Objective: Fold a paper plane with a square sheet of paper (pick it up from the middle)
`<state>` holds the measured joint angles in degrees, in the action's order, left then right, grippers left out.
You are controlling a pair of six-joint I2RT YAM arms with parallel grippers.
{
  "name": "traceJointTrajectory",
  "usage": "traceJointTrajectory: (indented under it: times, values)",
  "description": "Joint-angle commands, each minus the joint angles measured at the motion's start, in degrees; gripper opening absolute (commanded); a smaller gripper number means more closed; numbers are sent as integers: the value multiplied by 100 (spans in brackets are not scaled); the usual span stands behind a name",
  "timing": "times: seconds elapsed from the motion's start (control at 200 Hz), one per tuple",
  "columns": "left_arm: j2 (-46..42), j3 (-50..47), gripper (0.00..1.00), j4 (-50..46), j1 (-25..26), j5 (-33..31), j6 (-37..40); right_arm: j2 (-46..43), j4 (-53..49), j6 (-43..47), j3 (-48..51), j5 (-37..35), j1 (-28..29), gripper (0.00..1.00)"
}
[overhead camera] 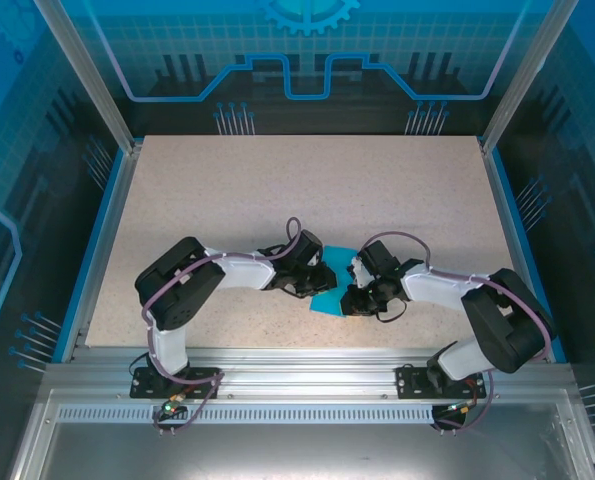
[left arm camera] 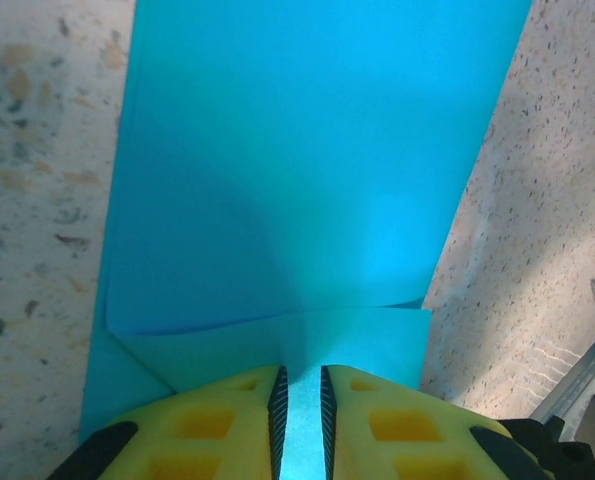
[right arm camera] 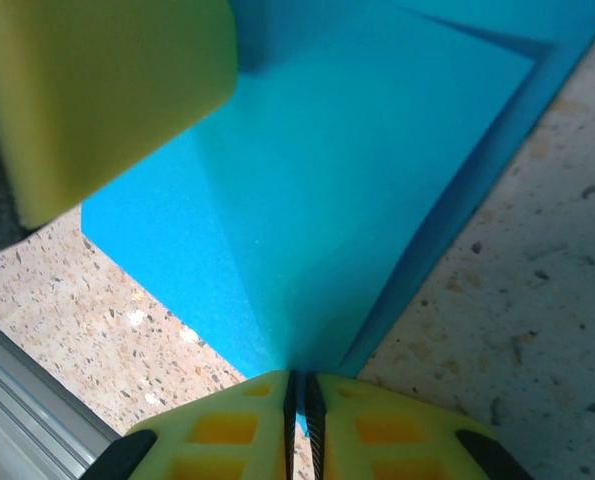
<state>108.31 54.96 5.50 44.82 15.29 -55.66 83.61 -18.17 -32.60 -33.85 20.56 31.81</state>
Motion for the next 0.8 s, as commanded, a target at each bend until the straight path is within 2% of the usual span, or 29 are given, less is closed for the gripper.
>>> traceJointTrajectory:
  times: [0.0,0.225,0.795]
  values:
    - [208,-69,22,-171,40,-165,-97,-178,-268,-25,50,-21,101,16]
    - [138,12,22,-401,39,-260,58,-313,-65,-226,-189,141,106,17]
    - [181,112,22,-503,42,-240,68,482,550,-377,-512,391,211,15]
